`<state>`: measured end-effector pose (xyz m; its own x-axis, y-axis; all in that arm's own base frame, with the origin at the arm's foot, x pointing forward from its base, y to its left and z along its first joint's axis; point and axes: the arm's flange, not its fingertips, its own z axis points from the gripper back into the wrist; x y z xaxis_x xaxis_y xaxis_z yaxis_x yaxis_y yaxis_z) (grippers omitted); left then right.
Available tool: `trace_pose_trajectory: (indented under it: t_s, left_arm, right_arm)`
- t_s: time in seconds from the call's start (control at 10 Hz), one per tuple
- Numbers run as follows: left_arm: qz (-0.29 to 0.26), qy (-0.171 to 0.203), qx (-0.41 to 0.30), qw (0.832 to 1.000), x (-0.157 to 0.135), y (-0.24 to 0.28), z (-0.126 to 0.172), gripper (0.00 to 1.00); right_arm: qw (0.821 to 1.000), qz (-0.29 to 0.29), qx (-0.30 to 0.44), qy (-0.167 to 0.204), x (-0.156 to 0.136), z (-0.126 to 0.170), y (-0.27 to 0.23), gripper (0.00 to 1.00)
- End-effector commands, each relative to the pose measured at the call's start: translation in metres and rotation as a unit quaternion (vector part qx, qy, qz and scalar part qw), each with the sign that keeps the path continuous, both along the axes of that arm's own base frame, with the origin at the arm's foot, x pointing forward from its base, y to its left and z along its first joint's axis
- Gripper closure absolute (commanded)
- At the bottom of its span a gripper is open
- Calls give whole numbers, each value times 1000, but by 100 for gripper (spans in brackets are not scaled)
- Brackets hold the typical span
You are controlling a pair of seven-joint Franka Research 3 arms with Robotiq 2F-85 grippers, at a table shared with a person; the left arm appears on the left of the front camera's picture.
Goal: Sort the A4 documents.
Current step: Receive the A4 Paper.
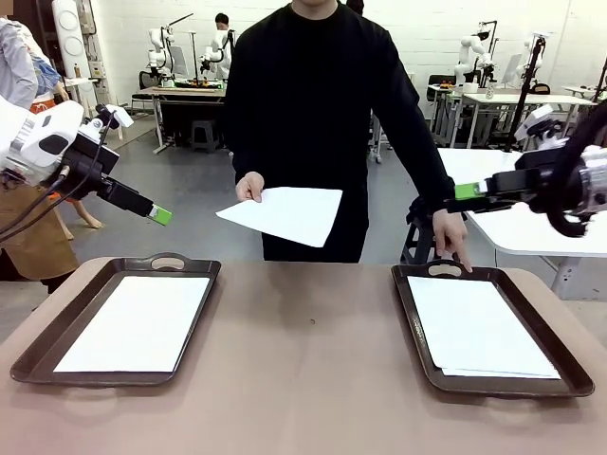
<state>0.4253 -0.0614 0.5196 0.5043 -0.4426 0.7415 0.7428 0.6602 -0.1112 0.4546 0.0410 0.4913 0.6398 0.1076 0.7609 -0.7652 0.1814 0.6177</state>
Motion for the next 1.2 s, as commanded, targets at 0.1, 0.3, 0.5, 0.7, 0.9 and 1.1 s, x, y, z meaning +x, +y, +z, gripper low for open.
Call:
trace_pose_trajectory:
  t_s: [0.1, 0.3, 0.5, 0.7, 0.9, 1.1]
  left_arm:
    - [-8, -3, 2, 1000, -1, 1, -3, 0]
    - [-8, -3, 2, 1000, -1, 1, -3, 0]
    - [-8, -3, 2, 1000, -1, 1, -3, 0]
    - [-8, -3, 2, 1000, -1, 1, -3, 0]
    - [-8, -3, 2, 1000, -1, 1, -3, 0]
    - [-8, -3, 2, 1000, -1, 1, -3, 0]
  right_arm:
    - [990, -14, 52, 130, 40, -30, 37, 0]
    - [974, -16, 79, 210, 57, -58, 64, 0]
    - [960, -8, 110, 256, 73, -74, 93, 0]
    - [947, -14, 131, 294, 90, -91, 119, 0]
    - [940, -21, 138, 312, 108, -105, 139, 0]
    - [933, -27, 140, 331, 120, -112, 153, 0]
